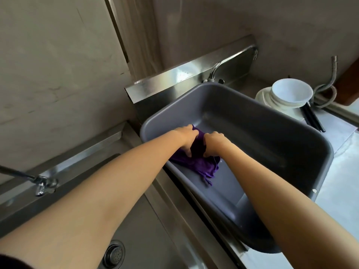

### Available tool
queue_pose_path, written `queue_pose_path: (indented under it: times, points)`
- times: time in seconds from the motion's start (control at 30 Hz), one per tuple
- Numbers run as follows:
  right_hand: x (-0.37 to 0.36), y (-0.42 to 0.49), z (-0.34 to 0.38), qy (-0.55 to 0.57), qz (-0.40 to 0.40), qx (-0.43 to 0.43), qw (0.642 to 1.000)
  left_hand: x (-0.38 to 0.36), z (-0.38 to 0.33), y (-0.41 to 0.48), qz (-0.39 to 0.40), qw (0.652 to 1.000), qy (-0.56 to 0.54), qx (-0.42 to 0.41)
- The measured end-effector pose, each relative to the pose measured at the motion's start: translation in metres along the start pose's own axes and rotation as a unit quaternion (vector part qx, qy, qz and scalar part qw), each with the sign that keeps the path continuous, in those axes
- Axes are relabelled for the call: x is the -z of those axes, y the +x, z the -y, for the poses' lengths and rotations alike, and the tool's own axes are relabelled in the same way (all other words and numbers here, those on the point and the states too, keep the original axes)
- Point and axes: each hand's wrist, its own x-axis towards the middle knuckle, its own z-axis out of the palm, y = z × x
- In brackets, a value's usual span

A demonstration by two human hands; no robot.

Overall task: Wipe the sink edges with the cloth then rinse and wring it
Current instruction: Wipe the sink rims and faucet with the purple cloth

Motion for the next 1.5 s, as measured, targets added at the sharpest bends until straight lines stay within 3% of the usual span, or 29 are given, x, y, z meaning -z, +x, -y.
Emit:
queue_pose_path:
  times: [0.2,0.4,0.6,0.77,1.03,1.23,1.5]
  points:
    - [-0.006,0.002,0.002,0.041,-0.028,-0.028,0.998,0.004,-0.006,0.000,-0.023,0.999,0.047,-0.004]
    - [0.002,-0.013,-0.010,0.123,-0.071,0.001,0.990,0.005,-0.009,-0.006,-0.055,0.997,0.048,-0.021]
    - [0.022,-0.040,-0.025,0.090,-0.069,0.027,0.993,0.016,-0.008,-0.026,-0.077,0.994,-0.049,-0.060]
    - [0.073,-0.073,-0.029,0.059,-0.100,0.088,0.989,0.041,-0.002,-0.063,-0.186,0.972,-0.125,-0.073]
    - [0.161,-0.148,-0.001,-0.028,-0.129,0.150,0.980,0.111,0.014,-0.152,-0.233,0.957,-0.136,-0.106]
    - [0.197,-0.199,0.041,-0.042,-0.168,0.205,0.963,0.134,0.035,-0.234,-0.262,0.949,-0.169,-0.056]
    - [0.213,-0.239,0.148,-0.051,-0.145,0.338,0.928,0.113,0.093,-0.366,-0.301,0.929,-0.209,0.055]
